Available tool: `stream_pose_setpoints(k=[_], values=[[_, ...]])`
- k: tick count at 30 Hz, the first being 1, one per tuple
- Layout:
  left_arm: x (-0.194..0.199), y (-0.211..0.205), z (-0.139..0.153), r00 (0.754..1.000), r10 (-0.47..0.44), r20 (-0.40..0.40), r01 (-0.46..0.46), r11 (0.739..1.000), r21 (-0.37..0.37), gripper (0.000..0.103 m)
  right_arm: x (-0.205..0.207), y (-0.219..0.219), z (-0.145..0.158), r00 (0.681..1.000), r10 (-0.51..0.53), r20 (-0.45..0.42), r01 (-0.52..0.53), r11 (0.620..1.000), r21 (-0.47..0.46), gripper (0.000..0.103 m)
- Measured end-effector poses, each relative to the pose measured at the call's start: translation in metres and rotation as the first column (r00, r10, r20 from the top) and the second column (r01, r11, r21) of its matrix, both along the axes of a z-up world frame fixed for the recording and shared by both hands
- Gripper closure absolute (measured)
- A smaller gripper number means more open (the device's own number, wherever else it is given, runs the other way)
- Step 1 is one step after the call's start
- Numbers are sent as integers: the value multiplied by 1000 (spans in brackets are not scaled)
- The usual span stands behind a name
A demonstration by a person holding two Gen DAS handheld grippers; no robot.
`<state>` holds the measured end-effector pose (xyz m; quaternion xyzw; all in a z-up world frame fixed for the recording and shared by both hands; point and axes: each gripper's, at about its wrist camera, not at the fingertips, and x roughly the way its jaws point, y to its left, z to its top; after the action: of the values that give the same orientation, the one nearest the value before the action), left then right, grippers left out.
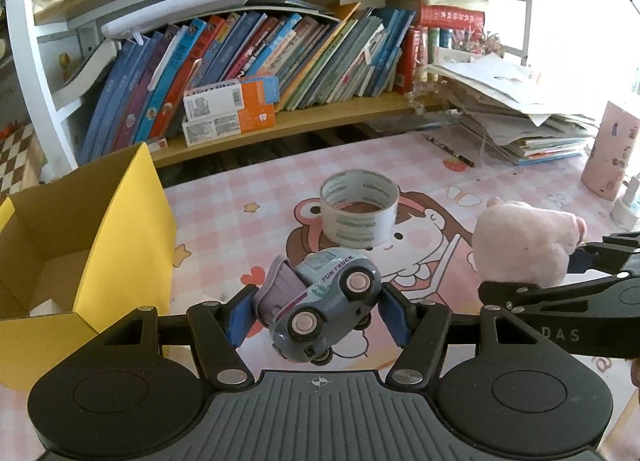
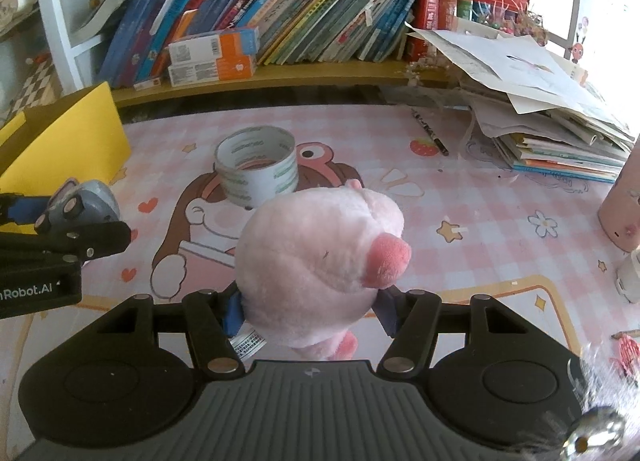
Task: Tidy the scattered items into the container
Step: 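Lift and carry the toy car and plush pig over the yellow box with both tools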
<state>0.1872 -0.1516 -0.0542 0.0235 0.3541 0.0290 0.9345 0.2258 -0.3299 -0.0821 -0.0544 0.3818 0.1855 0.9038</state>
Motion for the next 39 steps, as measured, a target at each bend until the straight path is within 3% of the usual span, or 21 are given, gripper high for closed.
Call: stream_pose_setpoints(k=[18,39], values=[[-40,9,11,994,-103,31,104,995,-13,39,-38,8,13,999,-29,24,29,999,-25,43],[-87,59,31,978,-189,87,193,981,-37,39,-86,67,28,998,-50,40,52,998,-44,43]])
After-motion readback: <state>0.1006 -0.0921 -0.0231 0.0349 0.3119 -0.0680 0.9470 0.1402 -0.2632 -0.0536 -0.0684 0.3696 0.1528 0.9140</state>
